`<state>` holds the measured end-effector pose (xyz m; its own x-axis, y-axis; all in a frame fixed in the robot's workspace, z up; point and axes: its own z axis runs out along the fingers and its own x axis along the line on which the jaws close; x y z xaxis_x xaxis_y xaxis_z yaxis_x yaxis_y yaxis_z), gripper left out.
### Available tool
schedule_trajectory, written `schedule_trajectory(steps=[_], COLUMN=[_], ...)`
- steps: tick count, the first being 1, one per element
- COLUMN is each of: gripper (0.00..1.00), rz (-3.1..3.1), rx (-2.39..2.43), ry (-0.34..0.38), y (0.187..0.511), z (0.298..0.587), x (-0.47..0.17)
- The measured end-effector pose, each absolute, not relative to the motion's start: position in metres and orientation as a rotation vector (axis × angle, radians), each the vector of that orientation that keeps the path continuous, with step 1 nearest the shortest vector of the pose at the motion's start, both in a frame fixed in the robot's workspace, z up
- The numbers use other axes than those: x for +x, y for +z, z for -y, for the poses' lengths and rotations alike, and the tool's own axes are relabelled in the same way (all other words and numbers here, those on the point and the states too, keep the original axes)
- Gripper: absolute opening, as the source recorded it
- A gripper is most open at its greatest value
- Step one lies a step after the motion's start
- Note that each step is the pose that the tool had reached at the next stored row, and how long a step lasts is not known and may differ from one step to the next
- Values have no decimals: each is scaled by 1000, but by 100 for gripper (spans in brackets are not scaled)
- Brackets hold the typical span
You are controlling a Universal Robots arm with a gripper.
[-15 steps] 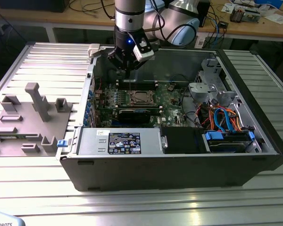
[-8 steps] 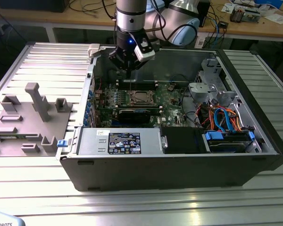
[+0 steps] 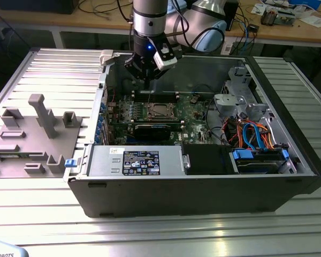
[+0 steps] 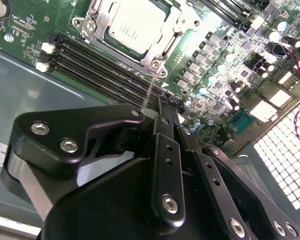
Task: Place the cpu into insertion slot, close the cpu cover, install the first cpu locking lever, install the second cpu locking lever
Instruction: 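Install the first cpu locking lever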
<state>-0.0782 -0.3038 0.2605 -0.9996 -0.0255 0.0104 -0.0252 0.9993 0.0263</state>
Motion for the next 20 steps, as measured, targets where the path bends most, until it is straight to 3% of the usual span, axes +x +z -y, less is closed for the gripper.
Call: schedule_trajectory(steps=[20], gripper=[11], rz=[3130], rx=[39], ry=[-41], y=[256], z=[304], x=[-75])
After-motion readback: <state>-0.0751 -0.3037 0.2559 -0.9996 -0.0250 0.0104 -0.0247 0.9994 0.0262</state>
